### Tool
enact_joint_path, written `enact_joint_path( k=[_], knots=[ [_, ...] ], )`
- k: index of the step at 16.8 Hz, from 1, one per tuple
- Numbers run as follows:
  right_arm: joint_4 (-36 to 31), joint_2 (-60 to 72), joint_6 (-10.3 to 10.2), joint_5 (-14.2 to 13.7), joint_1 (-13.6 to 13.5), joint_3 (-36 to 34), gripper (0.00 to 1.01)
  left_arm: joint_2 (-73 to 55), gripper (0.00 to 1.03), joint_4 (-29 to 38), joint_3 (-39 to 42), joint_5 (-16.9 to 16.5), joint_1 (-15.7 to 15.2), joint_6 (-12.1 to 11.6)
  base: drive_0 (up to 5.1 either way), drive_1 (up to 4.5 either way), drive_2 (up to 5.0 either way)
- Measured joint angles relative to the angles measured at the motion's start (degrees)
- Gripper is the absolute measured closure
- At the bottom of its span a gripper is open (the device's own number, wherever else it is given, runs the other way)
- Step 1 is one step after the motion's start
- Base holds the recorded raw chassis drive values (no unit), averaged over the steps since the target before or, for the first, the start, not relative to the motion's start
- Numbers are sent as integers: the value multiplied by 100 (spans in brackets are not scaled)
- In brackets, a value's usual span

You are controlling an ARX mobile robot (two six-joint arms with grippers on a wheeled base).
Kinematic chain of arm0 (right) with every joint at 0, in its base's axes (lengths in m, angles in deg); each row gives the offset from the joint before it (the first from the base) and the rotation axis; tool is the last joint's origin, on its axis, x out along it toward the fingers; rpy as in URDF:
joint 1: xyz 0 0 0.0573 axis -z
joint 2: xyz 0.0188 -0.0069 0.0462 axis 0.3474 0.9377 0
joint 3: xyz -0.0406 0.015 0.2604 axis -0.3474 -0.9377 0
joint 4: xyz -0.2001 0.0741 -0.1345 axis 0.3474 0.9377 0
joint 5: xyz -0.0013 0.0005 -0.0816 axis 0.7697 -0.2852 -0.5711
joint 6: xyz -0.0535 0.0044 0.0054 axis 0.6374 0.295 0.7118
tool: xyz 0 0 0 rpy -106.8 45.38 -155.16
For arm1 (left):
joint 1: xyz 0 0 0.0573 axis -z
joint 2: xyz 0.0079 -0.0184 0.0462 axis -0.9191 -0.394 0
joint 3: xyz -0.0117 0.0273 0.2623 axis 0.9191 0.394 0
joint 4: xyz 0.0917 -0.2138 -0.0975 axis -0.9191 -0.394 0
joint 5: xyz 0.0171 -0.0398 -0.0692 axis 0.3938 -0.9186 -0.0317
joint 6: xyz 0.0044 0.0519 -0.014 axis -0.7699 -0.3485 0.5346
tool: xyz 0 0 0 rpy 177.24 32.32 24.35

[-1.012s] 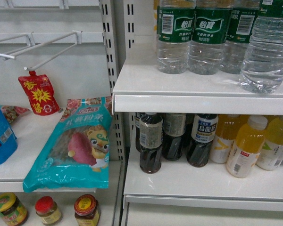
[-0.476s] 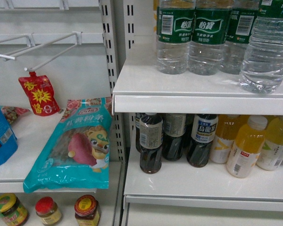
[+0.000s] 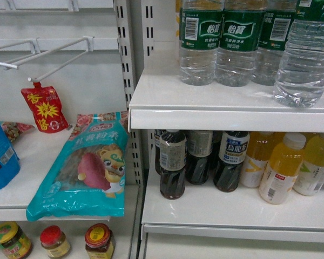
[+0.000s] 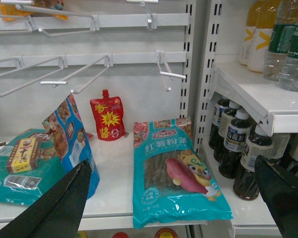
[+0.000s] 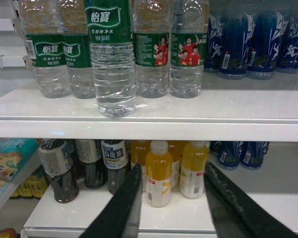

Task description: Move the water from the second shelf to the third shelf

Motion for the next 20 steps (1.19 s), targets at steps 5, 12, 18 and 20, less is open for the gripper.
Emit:
enact_joint_path(
  k=[5, 12, 18, 20],
  knots=[
    [-2, 0, 0, 0, 0, 0, 17, 0, 5, 0, 0, 0, 0, 2, 0, 0, 0],
    [-2, 0, -2, 0, 0, 0, 3, 0, 5, 0, 0, 0, 0, 2, 0, 0, 0],
    [-11, 0, -2, 0, 0, 0, 3, 0, 5, 7, 0, 0, 0, 0, 0, 0, 0],
    [-22, 0, -2, 0, 0, 0, 3, 0, 5, 11, 0, 2, 0, 0, 0, 0, 0]
  ],
)
